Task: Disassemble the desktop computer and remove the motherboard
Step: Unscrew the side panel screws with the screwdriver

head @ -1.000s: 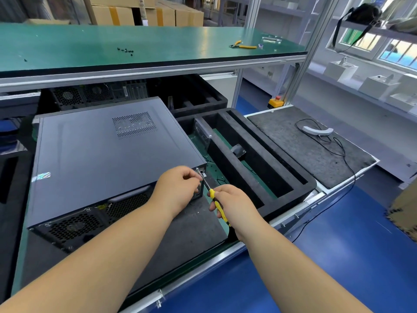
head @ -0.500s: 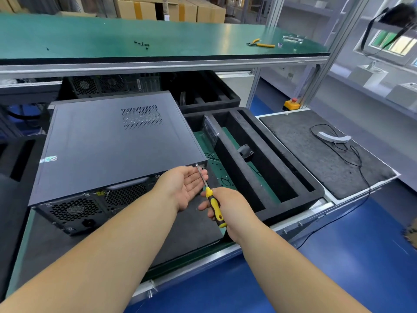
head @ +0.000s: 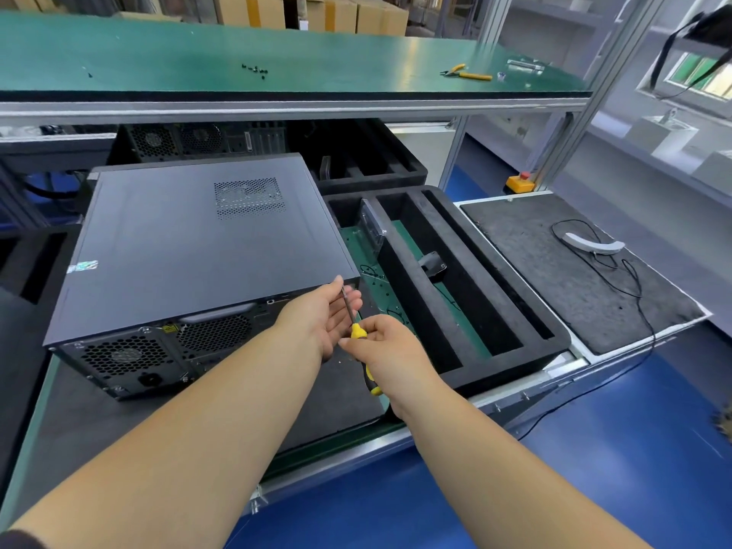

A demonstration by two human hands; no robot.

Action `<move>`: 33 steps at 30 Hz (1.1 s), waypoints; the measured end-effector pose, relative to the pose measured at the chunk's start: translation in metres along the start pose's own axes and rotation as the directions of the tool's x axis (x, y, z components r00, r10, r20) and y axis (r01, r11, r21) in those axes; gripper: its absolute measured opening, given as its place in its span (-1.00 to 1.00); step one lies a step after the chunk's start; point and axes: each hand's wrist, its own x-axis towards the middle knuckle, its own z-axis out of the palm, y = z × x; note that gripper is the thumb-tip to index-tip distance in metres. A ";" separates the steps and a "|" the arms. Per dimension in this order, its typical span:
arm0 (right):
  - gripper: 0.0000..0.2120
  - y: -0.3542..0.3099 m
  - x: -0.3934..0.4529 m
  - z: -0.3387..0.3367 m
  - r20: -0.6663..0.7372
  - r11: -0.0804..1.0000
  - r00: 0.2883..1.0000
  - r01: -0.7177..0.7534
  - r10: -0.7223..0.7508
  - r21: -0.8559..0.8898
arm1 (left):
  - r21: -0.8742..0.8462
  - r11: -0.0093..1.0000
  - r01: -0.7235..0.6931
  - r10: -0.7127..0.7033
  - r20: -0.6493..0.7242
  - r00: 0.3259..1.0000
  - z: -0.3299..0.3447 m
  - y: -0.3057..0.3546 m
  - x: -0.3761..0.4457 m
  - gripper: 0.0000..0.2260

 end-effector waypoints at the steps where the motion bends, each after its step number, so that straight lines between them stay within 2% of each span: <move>1: -0.83 0.000 0.000 0.000 0.004 1.000 1.000 -0.003 0.003 -0.004 | -0.005 1.000 -0.005 0.005 -0.006 1.000 0.000 -0.001 0.000 -0.80; 8: -0.79 0.001 0.000 -0.007 0.027 1.000 1.000 -0.005 0.005 -0.006 | 0.001 0.999 -0.036 0.036 -0.009 0.999 -0.001 -0.005 0.003 -0.86; 15: -0.88 0.013 0.002 -0.019 0.019 0.997 0.998 0.053 -0.052 -0.047 | 0.018 0.998 -0.054 0.055 -0.012 0.998 -0.005 -0.007 0.005 -0.87; 18: -0.93 0.017 0.004 -0.021 -0.001 0.995 0.997 0.076 -0.076 -0.062 | -0.005 0.998 -0.060 0.060 0.011 0.998 -0.004 -0.008 0.006 -0.86; 26: -0.81 0.017 0.008 -0.020 0.019 0.998 0.998 0.064 -0.064 -0.016 | 0.000 0.999 -0.048 0.048 0.057 0.997 -0.005 -0.007 0.003 -0.77; 33: -0.83 0.014 0.008 -0.015 0.065 0.997 0.997 0.051 -0.047 -0.056 | 0.001 1.000 -0.002 0.002 0.011 1.000 -0.008 -0.001 -0.004 -0.75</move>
